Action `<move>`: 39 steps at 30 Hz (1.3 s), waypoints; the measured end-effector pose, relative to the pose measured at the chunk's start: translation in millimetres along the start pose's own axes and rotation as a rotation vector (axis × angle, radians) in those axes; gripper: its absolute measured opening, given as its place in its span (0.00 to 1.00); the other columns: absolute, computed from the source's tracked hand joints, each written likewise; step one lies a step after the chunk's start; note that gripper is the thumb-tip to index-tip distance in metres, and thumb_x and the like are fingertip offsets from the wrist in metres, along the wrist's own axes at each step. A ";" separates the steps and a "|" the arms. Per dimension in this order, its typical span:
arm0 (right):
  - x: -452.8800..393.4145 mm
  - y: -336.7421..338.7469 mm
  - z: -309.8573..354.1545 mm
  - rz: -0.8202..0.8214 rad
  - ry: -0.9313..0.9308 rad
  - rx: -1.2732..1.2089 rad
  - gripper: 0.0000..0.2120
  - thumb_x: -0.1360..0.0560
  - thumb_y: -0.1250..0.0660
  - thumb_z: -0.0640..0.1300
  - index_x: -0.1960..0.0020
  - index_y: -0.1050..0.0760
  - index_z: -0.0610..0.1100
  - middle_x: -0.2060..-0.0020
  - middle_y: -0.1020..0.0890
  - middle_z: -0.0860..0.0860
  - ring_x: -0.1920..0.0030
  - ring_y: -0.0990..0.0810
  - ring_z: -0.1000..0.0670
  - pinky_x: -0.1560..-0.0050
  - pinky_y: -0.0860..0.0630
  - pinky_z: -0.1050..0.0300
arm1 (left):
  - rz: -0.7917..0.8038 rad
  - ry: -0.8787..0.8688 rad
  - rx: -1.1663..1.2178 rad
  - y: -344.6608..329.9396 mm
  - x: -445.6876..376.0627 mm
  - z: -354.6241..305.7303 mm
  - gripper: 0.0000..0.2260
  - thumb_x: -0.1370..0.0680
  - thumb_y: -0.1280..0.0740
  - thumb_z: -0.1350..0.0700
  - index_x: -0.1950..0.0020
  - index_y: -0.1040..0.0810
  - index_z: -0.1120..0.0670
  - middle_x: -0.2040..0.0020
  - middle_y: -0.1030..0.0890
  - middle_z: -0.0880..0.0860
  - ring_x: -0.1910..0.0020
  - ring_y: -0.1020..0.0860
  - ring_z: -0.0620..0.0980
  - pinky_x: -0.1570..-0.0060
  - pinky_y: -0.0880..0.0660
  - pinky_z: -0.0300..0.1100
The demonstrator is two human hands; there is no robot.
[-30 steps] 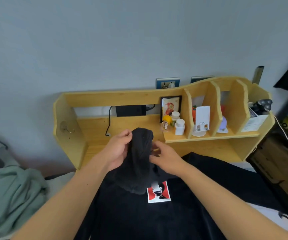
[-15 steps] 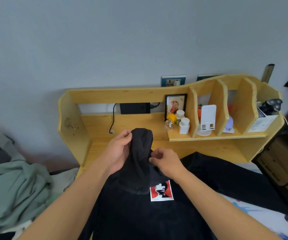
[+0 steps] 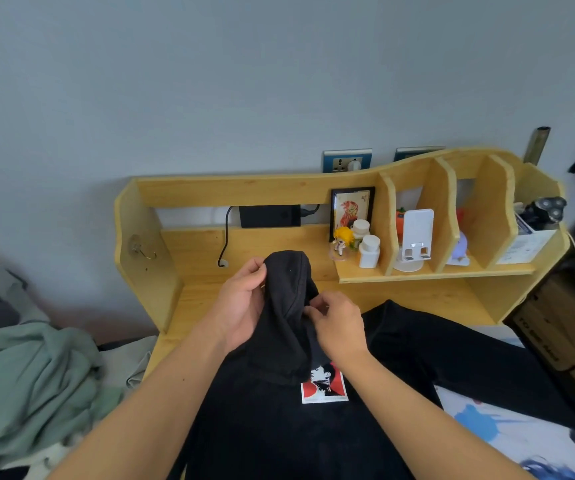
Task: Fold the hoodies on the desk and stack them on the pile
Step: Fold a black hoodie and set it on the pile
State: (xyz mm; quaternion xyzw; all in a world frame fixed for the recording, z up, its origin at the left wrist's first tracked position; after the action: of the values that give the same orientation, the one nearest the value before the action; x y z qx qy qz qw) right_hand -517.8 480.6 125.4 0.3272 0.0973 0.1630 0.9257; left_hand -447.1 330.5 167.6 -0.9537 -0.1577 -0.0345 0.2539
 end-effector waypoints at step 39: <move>-76.8 113.0 10.8 0.451 0.024 -0.082 0.07 0.20 0.32 0.46 0.45 0.16 0.48 0.52 0.13 0.52 0.51 0.14 0.52 0.46 0.18 0.53 | 0.107 -0.257 -1.337 2.0 -43.2 -40.4 0.10 0.21 0.29 0.45 0.44 0.25 0.47 0.53 0.22 0.44 0.56 0.23 0.41 0.60 0.29 0.35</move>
State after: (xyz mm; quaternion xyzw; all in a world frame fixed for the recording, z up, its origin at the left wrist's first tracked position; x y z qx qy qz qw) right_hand -612.9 529.1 211.4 0.3009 0.0260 0.3735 0.8771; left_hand -486.9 296.5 195.4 -0.9086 -0.0839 0.0017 -0.4092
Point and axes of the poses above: each hand's wrist, its own x-axis away from the middle knuckle, its own y-axis out of the back of the hand, z = x × y, the point moved 5 cm from there along -x, towards the middle knuckle
